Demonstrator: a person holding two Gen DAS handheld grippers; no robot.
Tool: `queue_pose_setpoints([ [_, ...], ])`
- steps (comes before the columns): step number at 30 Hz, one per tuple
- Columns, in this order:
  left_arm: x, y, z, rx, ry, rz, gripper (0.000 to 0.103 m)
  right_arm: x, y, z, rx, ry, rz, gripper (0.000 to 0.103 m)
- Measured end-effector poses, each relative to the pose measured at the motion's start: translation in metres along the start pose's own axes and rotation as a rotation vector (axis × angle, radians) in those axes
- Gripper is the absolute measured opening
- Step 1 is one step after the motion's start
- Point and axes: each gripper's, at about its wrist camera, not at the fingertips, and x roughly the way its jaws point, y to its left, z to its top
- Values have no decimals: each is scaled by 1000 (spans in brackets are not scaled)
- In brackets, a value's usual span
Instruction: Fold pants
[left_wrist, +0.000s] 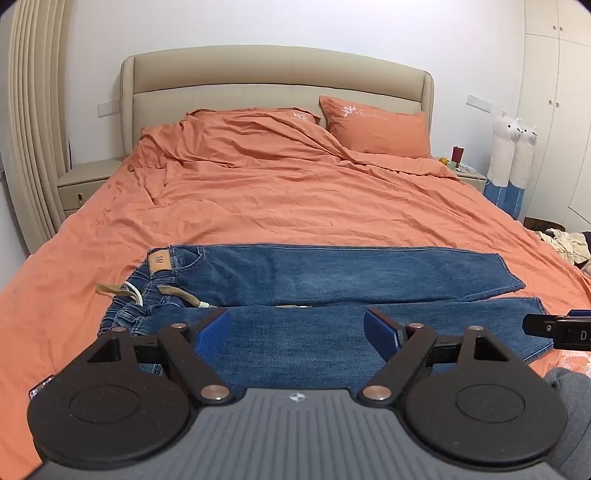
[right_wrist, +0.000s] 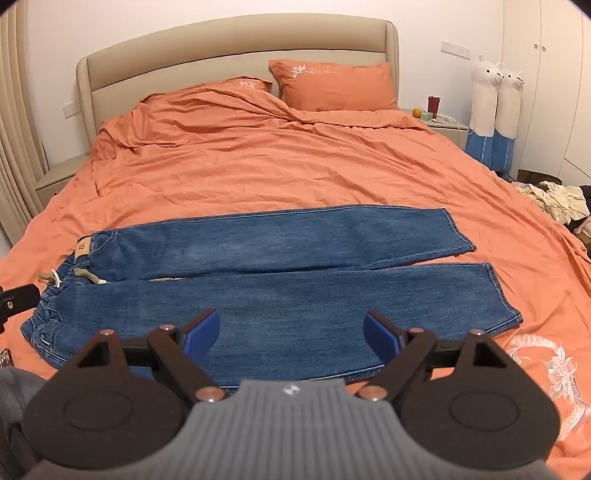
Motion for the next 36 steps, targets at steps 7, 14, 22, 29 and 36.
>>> queue_pose_setpoints([
  [7,5,1,-1,-5,13,-5,96,-2,-1,-2,6,-2,0,82],
  [14,12,5,-6,0,17,-8,96,-8,-6,-3,10,4,-7,82],
  [22,6,-3,-6,21,30,-2,96,-8,-4,-8,15,13,3,82],
  [29,4,-6,-6,28,41,1,96,-8,-2,-10,9,21,19,82],
  [36,2,-6,-6,33,50,2,96,-13,-2,-10,-4,29,39,82],
])
